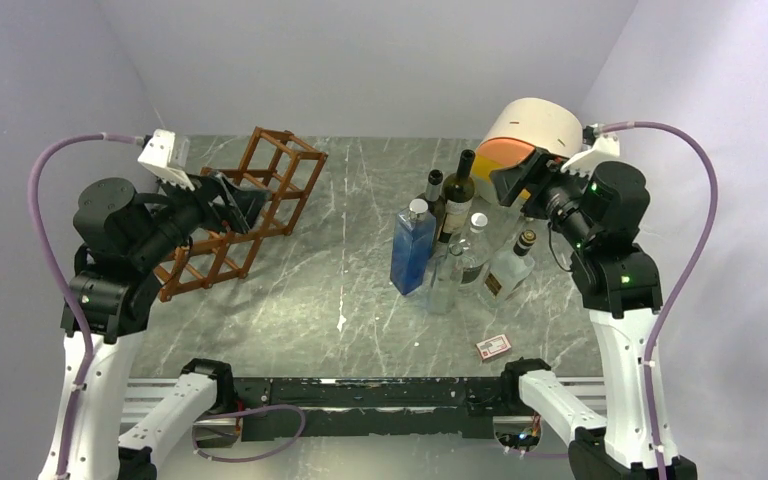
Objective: Put the wine bottle on the wine rack
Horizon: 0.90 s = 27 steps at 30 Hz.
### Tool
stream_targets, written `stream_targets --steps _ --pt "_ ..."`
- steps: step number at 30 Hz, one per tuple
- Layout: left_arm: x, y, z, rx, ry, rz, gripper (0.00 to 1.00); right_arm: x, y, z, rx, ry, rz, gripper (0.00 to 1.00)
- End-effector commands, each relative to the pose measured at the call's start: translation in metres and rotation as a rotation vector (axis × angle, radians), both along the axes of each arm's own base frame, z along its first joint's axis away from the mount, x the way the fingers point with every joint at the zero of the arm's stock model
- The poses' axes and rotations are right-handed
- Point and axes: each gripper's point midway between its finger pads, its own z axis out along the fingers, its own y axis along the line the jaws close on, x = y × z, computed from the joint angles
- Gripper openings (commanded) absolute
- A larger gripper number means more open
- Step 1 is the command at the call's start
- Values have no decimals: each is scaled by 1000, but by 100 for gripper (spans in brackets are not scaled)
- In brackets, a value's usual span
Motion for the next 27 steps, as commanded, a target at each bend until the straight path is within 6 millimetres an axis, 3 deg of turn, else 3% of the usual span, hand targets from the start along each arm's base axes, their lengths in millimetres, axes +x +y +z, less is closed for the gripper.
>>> stream_targets --steps 1,8,12,20,27 --pt "-22 -21 12 -48 -80 -154 99 1 21 -10 -23 1 131 78" --pt "-47 -33 5 -67 -120 -264 100 0 63 -37 -34 39 420 77" --pt "-54 -33 2 -60 -119 -272 99 4 79 -43 -17 54 527 76" --pt "-58 -39 -5 -74 -98 -319 100 6 106 -39 -81 16 563 82" --pt "-51 -40 -11 -73 -84 -315 100 27 131 -59 -244 78 397 85"
